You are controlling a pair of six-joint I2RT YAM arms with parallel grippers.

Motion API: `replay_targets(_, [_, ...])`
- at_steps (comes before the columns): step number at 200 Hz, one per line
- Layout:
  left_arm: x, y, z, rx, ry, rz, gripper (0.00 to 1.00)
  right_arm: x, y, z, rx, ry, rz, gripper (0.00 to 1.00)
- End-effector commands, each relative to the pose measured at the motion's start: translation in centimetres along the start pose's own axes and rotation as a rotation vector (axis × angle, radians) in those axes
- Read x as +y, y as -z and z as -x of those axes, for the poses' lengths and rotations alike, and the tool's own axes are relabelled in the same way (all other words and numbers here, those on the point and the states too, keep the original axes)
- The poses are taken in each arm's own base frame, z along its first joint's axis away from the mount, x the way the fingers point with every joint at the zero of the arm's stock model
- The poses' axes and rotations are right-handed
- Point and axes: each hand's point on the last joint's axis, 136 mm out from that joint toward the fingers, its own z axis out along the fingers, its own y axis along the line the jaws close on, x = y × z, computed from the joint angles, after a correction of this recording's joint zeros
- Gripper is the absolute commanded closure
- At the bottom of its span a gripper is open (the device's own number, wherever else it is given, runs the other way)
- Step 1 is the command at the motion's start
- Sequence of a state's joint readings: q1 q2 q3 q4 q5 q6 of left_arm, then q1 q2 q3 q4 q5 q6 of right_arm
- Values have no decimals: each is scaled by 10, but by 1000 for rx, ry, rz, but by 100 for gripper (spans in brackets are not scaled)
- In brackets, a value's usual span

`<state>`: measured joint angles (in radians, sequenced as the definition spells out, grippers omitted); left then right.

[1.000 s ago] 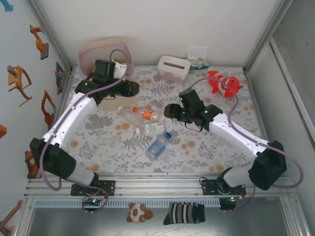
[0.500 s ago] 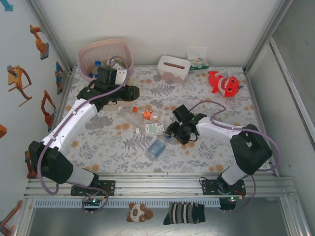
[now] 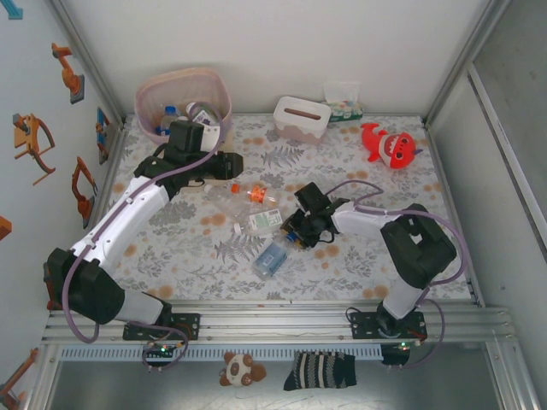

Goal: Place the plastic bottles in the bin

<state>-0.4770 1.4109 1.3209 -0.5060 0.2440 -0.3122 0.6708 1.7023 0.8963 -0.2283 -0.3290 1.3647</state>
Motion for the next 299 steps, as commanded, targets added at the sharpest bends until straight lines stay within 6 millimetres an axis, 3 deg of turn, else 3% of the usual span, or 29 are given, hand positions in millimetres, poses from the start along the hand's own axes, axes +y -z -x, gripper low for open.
replay_targets(1, [-10,8,6,-35,4,-34,51,-5,-1,0,-4,-33,-1,60])
replay_targets(59, [-20,11,11,-67,-22,-82,48,2,32,10,-94,12,11,72])
replay_targets(102, [-73,26,13,-104,-164,-385,36,49,101,26,-288,309,63,74])
replay_targets(140, [-115,44,-5,-86,-343,-605,28,96,165,30,-458,579,154,76])
replay_targets(196, [-146,55,-24,-59,-449,-769,18,144,232,15,-610,766,362,78])
replay_targets(261, [-163,38,-46,41,-455,-835,15,174,291,-6,-656,736,573,79])
replay_targets(299, [-172,33,-59,89,-467,-874,21,182,316,-18,-663,724,674,79])
